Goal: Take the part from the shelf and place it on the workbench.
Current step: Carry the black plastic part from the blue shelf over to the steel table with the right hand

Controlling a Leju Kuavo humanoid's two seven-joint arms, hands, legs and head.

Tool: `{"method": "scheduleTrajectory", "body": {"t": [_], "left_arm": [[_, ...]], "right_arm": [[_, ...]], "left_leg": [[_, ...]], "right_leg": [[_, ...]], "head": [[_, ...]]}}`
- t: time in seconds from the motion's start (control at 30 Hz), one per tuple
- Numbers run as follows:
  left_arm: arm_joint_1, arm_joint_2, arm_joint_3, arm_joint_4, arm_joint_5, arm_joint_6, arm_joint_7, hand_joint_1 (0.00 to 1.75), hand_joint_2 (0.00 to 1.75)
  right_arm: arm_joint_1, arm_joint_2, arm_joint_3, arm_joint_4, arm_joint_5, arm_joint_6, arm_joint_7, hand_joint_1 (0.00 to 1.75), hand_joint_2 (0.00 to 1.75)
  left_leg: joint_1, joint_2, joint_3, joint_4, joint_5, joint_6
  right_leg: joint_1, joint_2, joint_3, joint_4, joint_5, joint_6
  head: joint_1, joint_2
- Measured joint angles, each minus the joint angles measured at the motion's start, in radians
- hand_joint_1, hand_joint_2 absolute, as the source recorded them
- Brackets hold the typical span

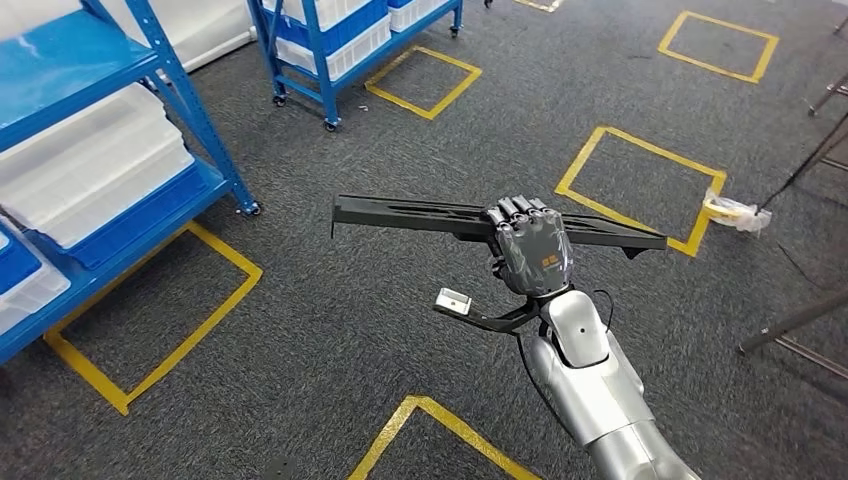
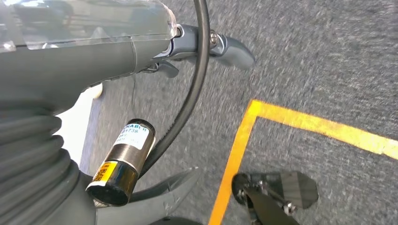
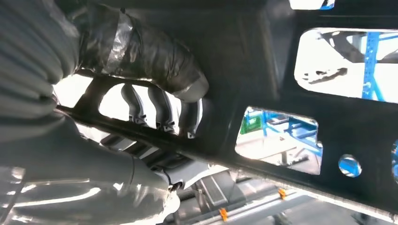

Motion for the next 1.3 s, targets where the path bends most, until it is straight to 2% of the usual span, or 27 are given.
{"method": "scheduleTrajectory", "body": {"t": [0.03,0.07,0.13,0.2,0.27,0.3,0.33,0.4,0.47,0.5,0.57,0.6,0.67,0.73,0.77,0.8,0.83,0.87,0.93,1.0,1.07,1.1,1.13,1.2,1.23,1.27,1.3], "left_arm": [[0.000,0.000,0.000,0.000,-0.003,0.000,0.000,0.00,1.75],[-0.001,0.001,0.000,0.000,-0.005,0.000,0.000,0.00,1.75],[-0.001,0.001,0.001,0.000,-0.008,0.000,0.000,0.00,1.75],[0.002,0.001,0.001,0.000,-0.010,-0.001,0.000,0.00,1.75],[0.007,0.002,0.001,0.000,-0.014,-0.003,0.002,0.00,1.75],[0.009,0.002,0.001,0.000,-0.018,-0.004,0.004,0.00,1.75],[0.009,0.003,0.001,0.000,-0.021,-0.005,0.005,0.00,1.75],[0.009,0.002,0.001,0.000,-0.026,-0.007,0.006,0.00,1.75],[0.008,0.003,0.001,0.000,-0.026,-0.007,0.006,0.00,1.75],[0.006,0.003,0.001,0.000,-0.026,-0.007,0.006,0.00,1.75],[0.002,0.003,0.001,0.000,-0.027,-0.008,0.006,0.00,1.75],[0.000,0.003,0.001,0.000,-0.028,-0.009,0.007,0.00,1.75],[-0.002,0.003,0.001,0.000,-0.034,-0.014,0.007,0.00,1.75],[-0.001,0.003,0.001,0.000,-0.041,-0.018,0.008,0.00,1.75],[0.000,0.003,0.001,0.000,-0.043,-0.020,0.008,0.00,1.75],[0.000,0.003,0.001,0.000,-0.044,-0.021,0.008,0.00,1.75],[-0.001,0.003,0.001,0.000,-0.044,-0.021,0.008,0.00,1.75],[-0.002,0.003,0.001,0.000,-0.044,-0.022,0.008,0.00,1.75],[-0.005,0.002,0.001,0.000,-0.044,-0.025,0.007,0.00,1.75],[-0.009,0.001,0.001,0.000,-0.044,-0.026,0.008,0.00,1.75],[-0.014,-0.001,0.002,0.000,-0.044,-0.027,0.009,0.00,1.75],[-0.016,-0.001,0.002,0.000,-0.044,-0.027,0.009,0.00,1.75],[-0.017,-0.002,0.003,0.000,-0.044,-0.027,0.009,0.00,1.75],[-0.018,-0.005,0.003,0.000,-0.044,-0.027,0.008,0.00,1.75],[-0.017,-0.005,0.003,0.000,-0.044,-0.027,0.008,0.00,1.75],[-0.016,-0.006,0.003,0.000,-0.044,-0.027,0.008,0.00,1.75],[-0.016,-0.006,0.003,0.000,-0.044,-0.027,0.009,0.00,1.75]], "right_arm": [[0.001,-0.002,-0.001,0.000,0.001,0.000,0.001,1.69,1.75],[0.003,-0.004,-0.002,0.000,0.001,0.000,0.001,1.69,1.75],[0.005,-0.011,-0.004,-0.001,0.003,0.000,0.002,1.69,1.75],[0.005,-0.015,-0.004,-0.001,0.007,0.000,0.005,1.69,1.75],[0.013,-0.020,-0.005,-0.001,0.012,0.000,0.010,1.69,1.75],[0.017,-0.024,-0.005,-0.001,0.014,0.000,0.011,1.69,1.75],[0.021,-0.028,-0.005,-0.001,0.015,0.000,0.013,1.69,1.75],[0.024,-0.037,-0.008,-0.005,0.016,0.000,0.016,1.69,1.75],[0.022,-0.041,-0.012,-0.013,0.016,0.000,0.018,1.69,1.75],[0.021,-0.043,-0.013,-0.016,0.016,0.000,0.018,1.69,1.75],[0.021,-0.049,-0.014,-0.018,0.019,0.000,0.018,1.69,1.75],[0.022,-0.053,-0.015,-0.020,0.023,0.000,0.020,1.69,1.75],[0.019,-0.057,-0.015,-0.023,0.034,0.000,0.026,1.69,1.75],[0.017,-0.058,-0.015,-0.024,0.041,0.000,0.031,1.69,1.75],[0.017,-0.059,-0.015,-0.024,0.043,0.000,0.031,1.69,1.75],[0.018,-0.060,-0.015,-0.024,0.044,0.000,0.032,1.69,1.75],[0.018,-0.060,-0.015,-0.024,0.045,0.000,0.032,1.69,1.75],[0.017,-0.061,-0.015,-0.024,0.047,0.000,0.034,1.69,1.75],[0.012,-0.064,-0.015,-0.024,0.048,0.000,0.037,1.69,1.75],[0.008,-0.068,-0.015,-0.023,0.049,0.000,0.039,1.69,1.75],[0.007,-0.075,-0.014,-0.023,0.049,0.000,0.039,1.69,1.75],[0.007,-0.080,-0.014,-0.023,0.049,0.000,0.039,1.69,1.75],[0.007,-0.084,-0.013,-0.023,0.049,0.000,0.039,1.69,1.75],[0.003,-0.087,-0.012,-0.023,0.049,0.000,0.039,1.69,1.75],[0.002,-0.087,-0.012,-0.023,0.049,0.000,0.039,1.69,1.75],[0.003,-0.087,-0.011,-0.022,0.049,0.000,0.039,1.69,1.75],[0.005,-0.088,-0.010,-0.022,0.049,0.000,0.039,1.69,1.75]], "left_leg": [[-0.001,0.010,0.003,-0.007,0.001,0.003],[-0.001,0.023,0.005,-0.011,0.005,0.009],[0.002,0.051,0.011,-0.023,0.013,0.023],[-0.001,0.080,0.015,-0.028,0.015,0.031],[-0.003,0.110,0.015,-0.028,0.013,0.033],[-0.003,0.124,0.016,-0.028,0.011,0.032],[-0.003,0.137,0.017,-0.028,0.009,0.031],[-0.005,0.161,0.023,-0.028,0.004,0.024],[-0.009,0.181,0.029,-0.027,-0.003,0.013],[-0.011,0.190,0.032,-0.028,-0.006,0.007],[-0.009,0.205,0.038,-0.031,-0.011,-0.004],[-0.007,0.195,0.037,-0.023,-0.021,-0.009],[-0.003,0.148,0.010,0.047,-0.067,-0.013],[-0.003,0.109,-0.054,0.182,-0.129,-0.014],[-0.003,0.102,-0.082,0.236,-0.143,-0.015],[-0.003,0.099,-0.098,0.258,-0.138,-0.015],[-0.003,0.097,-0.094,0.239,-0.111,-0.014],[-0.002,0.090,-0.075,0.185,-0.072,-0.013],[0.003,0.042,-0.026,0.061,-0.010,-0.008],[0.003,0.006,-0.005,0.006,0.001,-0.003],[0.001,0.022,-0.002,-0.002,0.003,0.005],[0.002,0.035,0.001,-0.008,0.007,0.013],[0.003,0.049,0.005,-0.015,0.011,0.020],[0.000,0.077,0.010,-0.024,0.015,0.030],[-0.002,0.092,0.011,-0.024,0.014,0.032],[-0.004,0.106,0.011,-0.024,0.012,0.033],[-0.005,0.121,0.012,-0.024,0.010,0.033]], "right_leg": [[-0.003,0.013,-0.005,-0.002,0.005,0.008],[-0.004,0.012,-0.008,-0.002,0.006,0.014],[0.001,-0.041,-0.025,0.033,-0.016,0.024],[0.001,-0.107,-0.076,0.142,-0.074,0.032],[-0.006,-0.122,-0.128,0.247,-0.111,0.039],[-0.009,-0.125,-0.132,0.256,-0.106,0.042],[-0.012,-0.130,-0.115,0.226,-0.083,0.044],[-0.009,-0.169,-0.039,0.090,-0.026,0.040],[0.002,-0.201,0.011,-0.005,0.000,0.027],[0.009,-0.201,0.014,-0.016,-0.002,0.020],[0.009,-0.176,0.015,-0.021,0.002,0.007],[0.007,-0.164,0.018,-0.027,0.004,-0.001],[0.001,-0.142,0.024,-0.036,0.009,-0.014],[0.004,-0.118,0.025,-0.036,0.009,-0.020],[0.005,-0.103,0.025,-0.034,0.009,-0.022],[0.006,-0.087,0.025,-0.032,0.008,-0.022],[0.006,-0.071,0.025,-0.028,0.006,-0.022],[0.005,-0.056,0.025,-0.023,0.004,-0.021],[0.004,-0.027,0.019,-0.009,-0.002,-0.014],[0.000,-0.003,0.006,0.000,-0.003,-0.001],[-0.005,0.019,-0.002,-0.003,0.003,0.014],[-0.004,0.010,-0.007,0.001,0.000,0.019],[-0.002,-0.015,-0.016,0.020,-0.012,0.023],[0.002,-0.086,-0.063,0.115,-0.061,0.029],[0.000,-0.108,-0.096,0.180,-0.090,0.032],[-0.002,-0.118,-0.124,0.235,-0.108,0.035],[-0.005,-0.124,-0.138,0.260,-0.109,0.037]], "head": [[0.000,0.000],[0.000,0.000],[0.004,0.000],[0.009,0.000],[0.009,0.000],[0.009,0.000],[0.009,0.000],[0.009,0.000],[0.009,0.000],[0.008,0.000],[0.008,0.000],[0.008,0.000],[0.007,0.000],[0.006,0.000],[0.006,0.000],[0.006,0.000],[0.006,0.000],[0.006,0.000],[0.007,0.000],[0.006,0.000],[0.006,0.000],[0.007,0.000],[0.009,0.000],[0.014,0.000],[0.016,0.000],[0.016,0.000],[0.016,0.000]]}}
